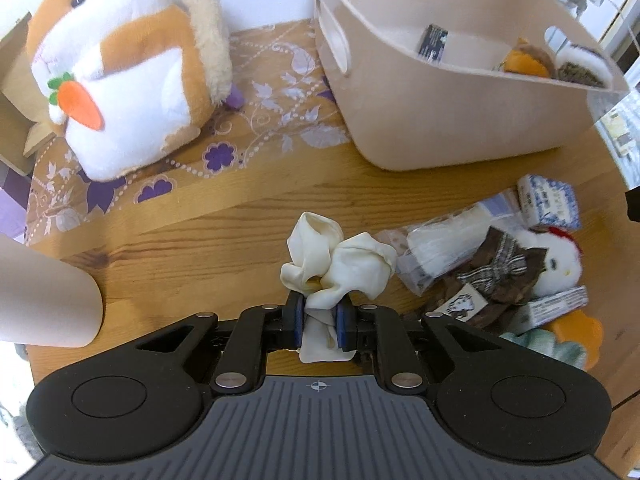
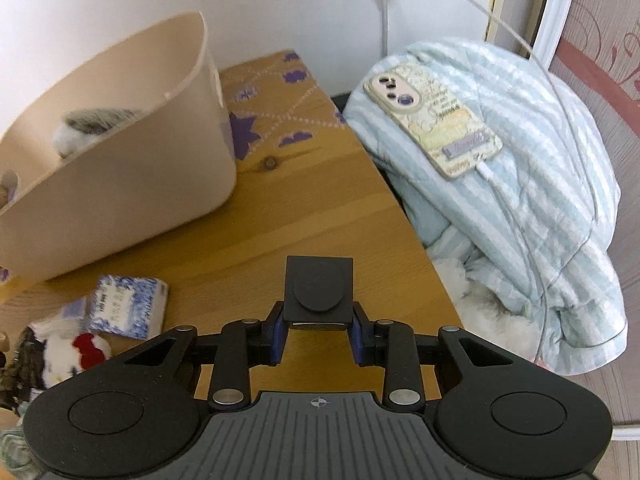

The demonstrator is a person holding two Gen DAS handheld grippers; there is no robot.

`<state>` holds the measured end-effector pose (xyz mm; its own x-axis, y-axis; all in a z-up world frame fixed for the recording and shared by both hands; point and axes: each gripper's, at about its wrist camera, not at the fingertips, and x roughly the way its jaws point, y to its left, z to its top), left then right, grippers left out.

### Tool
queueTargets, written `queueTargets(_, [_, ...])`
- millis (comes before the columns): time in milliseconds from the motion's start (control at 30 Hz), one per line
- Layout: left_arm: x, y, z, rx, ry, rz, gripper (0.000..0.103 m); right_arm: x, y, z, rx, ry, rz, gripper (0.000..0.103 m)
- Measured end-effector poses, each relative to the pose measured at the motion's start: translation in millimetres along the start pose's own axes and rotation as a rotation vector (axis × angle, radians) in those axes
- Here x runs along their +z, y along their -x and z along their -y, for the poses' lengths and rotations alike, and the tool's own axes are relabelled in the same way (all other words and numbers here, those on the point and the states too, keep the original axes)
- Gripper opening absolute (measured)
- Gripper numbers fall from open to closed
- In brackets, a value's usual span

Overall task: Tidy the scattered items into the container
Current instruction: 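Carry scrunchie and cube into the basket and open both tools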

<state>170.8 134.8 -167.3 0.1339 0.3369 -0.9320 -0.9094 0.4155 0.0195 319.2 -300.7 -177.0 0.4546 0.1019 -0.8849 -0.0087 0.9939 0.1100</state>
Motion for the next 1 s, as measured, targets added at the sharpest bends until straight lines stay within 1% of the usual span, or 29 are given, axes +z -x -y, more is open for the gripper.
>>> queueTargets(233, [12,29,-2,-0.016,0.002,0.071,0.015,14,40,-11,0.043,0.049,0.063,0.029])
queueTargets(333, [20,41,-4,-0.015,0.002,0.104,0.015,25,55,-19,0.062,0.073,0.098,0.029])
queueTargets(533, [43,66,-3,-0.024,-0.001,0.179,0.015,48,84,-40,0.111,0.123,0.163,0.029])
queueTargets(633, [59,76,-3,-0.032,0.027,0.209,0.015,56,98,-52,0.134,0.155,0.193,0.029])
queueTargets(700, [72,83,0,-0.033,0.034,0.23,0.015,63,102,-60,0.15,0.171,0.21,0.029])
queueTargets(833, [97,89,10,-0.033,0.017,0.269,0.015,79,100,-78,0.177,0.2,0.229,0.029])
queueTargets(1000, [123,88,27,-0.045,0.006,0.29,0.015,94,89,-98,0.2,0.234,0.225,0.029])
